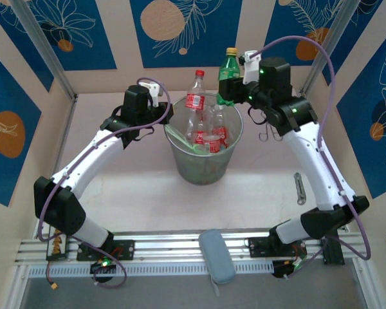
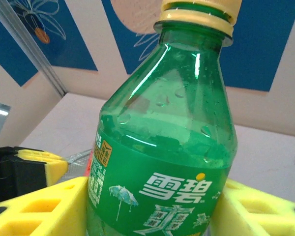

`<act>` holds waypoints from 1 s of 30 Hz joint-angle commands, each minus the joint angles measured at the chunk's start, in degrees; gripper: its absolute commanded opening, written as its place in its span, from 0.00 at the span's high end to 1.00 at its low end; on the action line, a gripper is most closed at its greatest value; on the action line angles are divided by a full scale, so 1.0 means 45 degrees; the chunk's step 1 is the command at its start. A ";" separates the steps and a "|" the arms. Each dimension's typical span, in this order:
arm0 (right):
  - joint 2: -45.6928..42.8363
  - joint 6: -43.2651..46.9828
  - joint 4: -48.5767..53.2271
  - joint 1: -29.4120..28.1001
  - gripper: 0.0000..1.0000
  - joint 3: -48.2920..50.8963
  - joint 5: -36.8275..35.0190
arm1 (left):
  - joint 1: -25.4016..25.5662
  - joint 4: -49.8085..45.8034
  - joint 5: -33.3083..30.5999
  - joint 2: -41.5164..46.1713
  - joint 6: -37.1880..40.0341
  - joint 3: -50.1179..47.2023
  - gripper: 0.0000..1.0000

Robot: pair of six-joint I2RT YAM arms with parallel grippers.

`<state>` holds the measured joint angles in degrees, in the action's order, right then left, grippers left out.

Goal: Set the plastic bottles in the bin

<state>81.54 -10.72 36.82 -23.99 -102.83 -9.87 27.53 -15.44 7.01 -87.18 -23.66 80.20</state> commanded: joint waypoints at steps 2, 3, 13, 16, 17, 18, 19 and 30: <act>-0.0304 0.1041 -0.0308 -0.0824 0.42 0.0387 0.0451 | 0.0511 -0.1271 0.0675 -0.0256 -0.0151 -0.0230 0.89; -0.0195 0.1289 -0.0363 -0.1025 0.42 0.0454 0.0607 | 0.0521 -0.1265 0.0669 -0.0276 -0.0169 -0.0226 0.89; 0.1682 0.3612 -0.0949 -0.1911 0.40 0.1035 0.1506 | 0.0555 -0.1410 0.0623 -0.0298 -0.0118 -0.0031 0.89; 0.1930 0.3498 -0.0670 -0.1812 0.39 0.1111 0.1409 | 0.0562 -0.1441 0.0584 -0.0260 -0.0144 -0.0050 0.89; 0.1872 0.3462 -0.0710 -0.1798 0.38 0.1286 0.1450 | 0.0561 -0.1451 0.0555 -0.0237 -0.0152 -0.0050 0.88; 0.1851 0.3409 -0.0702 -0.1797 0.34 0.1393 0.1465 | 0.0560 -0.1425 0.0553 -0.0237 -0.0152 -0.0052 0.89; 0.1822 0.3328 -0.0593 -0.1781 0.27 0.1413 0.1470 | 0.0551 -0.1441 0.0553 -0.0257 -0.0120 -0.0030 0.89; 0.1013 0.2675 -0.0010 -0.1642 0.08 0.0885 0.0931 | 0.0568 -0.1484 0.0457 -0.0264 -0.0128 0.0106 0.86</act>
<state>89.71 2.31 35.83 -31.62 -97.58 -4.56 27.75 -15.90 6.15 -87.29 -24.10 80.42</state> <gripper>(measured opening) 0.923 0.139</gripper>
